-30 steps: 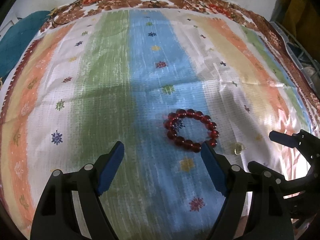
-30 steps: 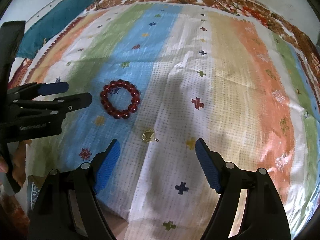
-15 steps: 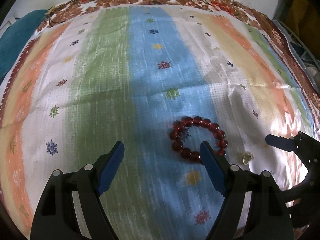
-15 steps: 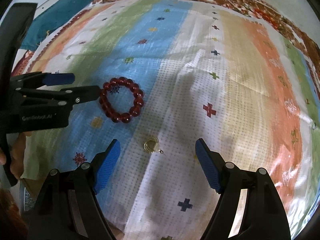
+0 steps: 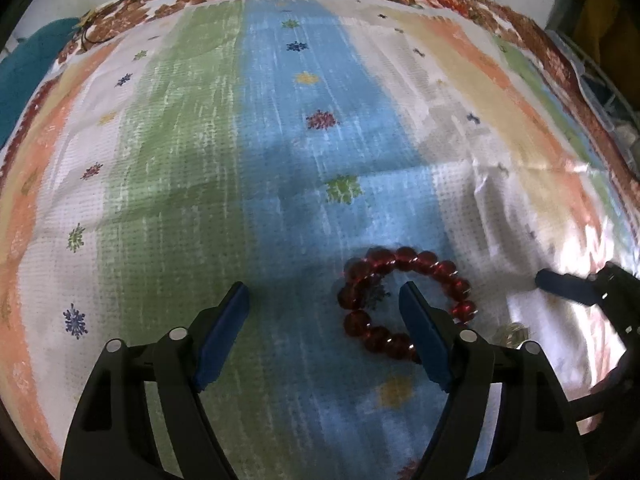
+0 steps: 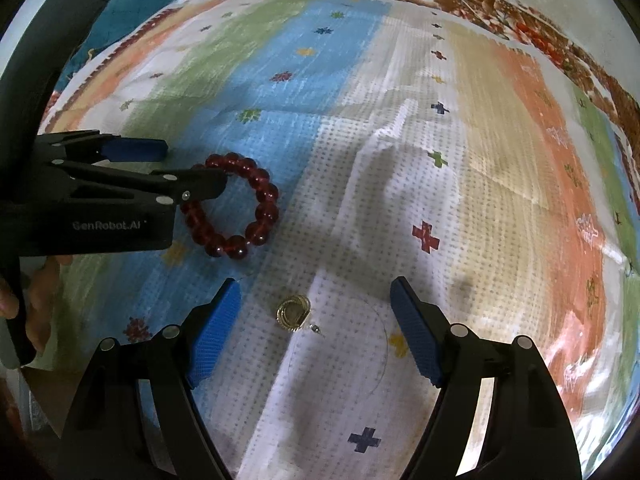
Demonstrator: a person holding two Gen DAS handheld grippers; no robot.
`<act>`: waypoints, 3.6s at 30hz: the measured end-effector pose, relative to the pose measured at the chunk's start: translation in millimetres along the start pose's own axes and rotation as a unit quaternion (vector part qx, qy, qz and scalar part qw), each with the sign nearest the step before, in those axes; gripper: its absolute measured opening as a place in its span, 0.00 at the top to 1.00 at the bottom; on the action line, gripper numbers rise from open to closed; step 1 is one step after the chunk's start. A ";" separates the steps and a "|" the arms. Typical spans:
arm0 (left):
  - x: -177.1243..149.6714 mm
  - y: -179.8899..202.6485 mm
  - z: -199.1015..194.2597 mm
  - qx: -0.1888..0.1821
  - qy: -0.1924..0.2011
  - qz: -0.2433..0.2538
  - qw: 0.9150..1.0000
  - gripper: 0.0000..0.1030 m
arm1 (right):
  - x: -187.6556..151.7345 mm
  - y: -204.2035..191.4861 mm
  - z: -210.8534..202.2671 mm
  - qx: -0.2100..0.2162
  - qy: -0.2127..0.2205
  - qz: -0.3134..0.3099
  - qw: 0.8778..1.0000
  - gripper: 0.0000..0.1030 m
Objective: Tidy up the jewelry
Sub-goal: 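Grasp the red bead bracelet with the left tool while the right tool grasps the gold earring, then carry the red bracelet and gold earring over the tin box, then open both tools to drop the bracelet and earring into the box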
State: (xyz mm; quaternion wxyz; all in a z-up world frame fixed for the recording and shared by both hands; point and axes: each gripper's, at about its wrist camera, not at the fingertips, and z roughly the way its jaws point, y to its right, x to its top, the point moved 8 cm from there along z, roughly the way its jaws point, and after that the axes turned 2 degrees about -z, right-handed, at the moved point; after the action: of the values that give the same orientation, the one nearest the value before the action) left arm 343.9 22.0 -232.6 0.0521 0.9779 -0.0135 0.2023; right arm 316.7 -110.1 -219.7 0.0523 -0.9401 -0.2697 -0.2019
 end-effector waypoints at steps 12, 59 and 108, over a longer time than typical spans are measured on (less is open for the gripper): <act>-5.1 -5.6 -3.7 0.008 0.012 0.021 1.000 0.88 | -5.2 -2.9 -0.4 0.018 -0.016 -0.006 1.000 0.82; -40.9 9.3 -121.5 -0.007 0.077 0.003 0.997 0.88 | -22.7 -20.9 -104.6 0.029 0.046 0.037 0.998 0.85; -131.5 51.0 -226.4 -0.065 0.141 0.011 0.988 0.87 | -79.2 -83.6 -177.4 0.079 0.094 0.036 0.992 0.84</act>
State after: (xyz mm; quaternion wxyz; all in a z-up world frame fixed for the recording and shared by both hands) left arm 131.6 -3.7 -73.3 0.1150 0.9338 -0.0298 0.3374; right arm 148.9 -114.3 -90.8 0.1584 -0.9191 -0.2446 -0.2653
